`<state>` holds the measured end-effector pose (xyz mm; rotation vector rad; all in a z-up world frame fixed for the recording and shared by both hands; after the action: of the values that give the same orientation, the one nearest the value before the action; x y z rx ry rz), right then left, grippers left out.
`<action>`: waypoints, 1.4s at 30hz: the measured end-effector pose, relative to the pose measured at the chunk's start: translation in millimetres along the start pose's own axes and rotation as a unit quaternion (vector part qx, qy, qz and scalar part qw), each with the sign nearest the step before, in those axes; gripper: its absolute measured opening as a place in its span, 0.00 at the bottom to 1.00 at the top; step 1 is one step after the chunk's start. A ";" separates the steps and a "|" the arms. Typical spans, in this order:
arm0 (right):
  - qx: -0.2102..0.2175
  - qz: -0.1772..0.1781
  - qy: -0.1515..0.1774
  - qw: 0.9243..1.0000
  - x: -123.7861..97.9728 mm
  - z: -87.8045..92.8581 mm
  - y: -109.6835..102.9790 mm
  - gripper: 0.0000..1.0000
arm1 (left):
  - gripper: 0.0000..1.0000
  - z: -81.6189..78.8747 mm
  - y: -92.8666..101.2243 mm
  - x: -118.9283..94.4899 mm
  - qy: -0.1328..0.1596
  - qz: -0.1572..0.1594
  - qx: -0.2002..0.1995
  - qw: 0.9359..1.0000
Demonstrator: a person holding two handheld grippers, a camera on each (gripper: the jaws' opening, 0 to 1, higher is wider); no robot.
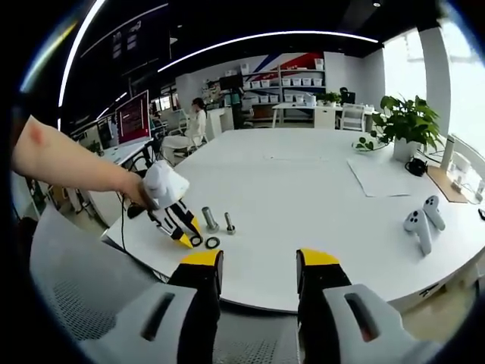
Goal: Place the washer onto the threaded stud by aligning its center hole with the stud, sliding it down to the base, and recovering from edge contact or off-axis alignment until the washer reaches the visible bottom stop.
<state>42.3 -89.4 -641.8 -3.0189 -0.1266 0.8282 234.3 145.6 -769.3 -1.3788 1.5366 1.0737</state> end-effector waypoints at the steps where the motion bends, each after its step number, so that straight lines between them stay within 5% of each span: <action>1: 0.000 0.000 0.000 1.000 0.0 0.0 0.0 0.41 | 0.25 -0.1 0.2 0.1 0.001 -0.001 -0.003 1.000; 20: 0.002 -0.001 0.003 1.000 -0.2 -0.5 -0.3 0.41 | 0.20 -2.0 2.4 1.5 -0.003 0.002 -0.006 1.000; 28: 0.003 0.000 0.005 1.000 0.0 -0.8 -0.7 0.41 | 0.19 -0.5 6.0 0.2 0.029 -0.045 -0.013 0.999; 42: 0.005 0.004 0.008 1.000 0.5 -1.6 0.3 0.39 | 0.19 -5.5 13.2 -34.0 0.060 -0.058 -0.028 0.996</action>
<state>43.6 -89.6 -640.7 -3.0177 -0.1084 0.8011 224.2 152.0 -734.4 -1.5756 1.5021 0.9839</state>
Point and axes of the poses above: the point that each gripper's makers call its tool centre point, and the gripper's own axes: x roughly forward along the fingers, y roughly to its right, z roughly out of its underside, the point moved 10 cm from there along -x, roughly backward along the fingers, and after that the axes turned 7 degrees about z, right-handed, at the moved point
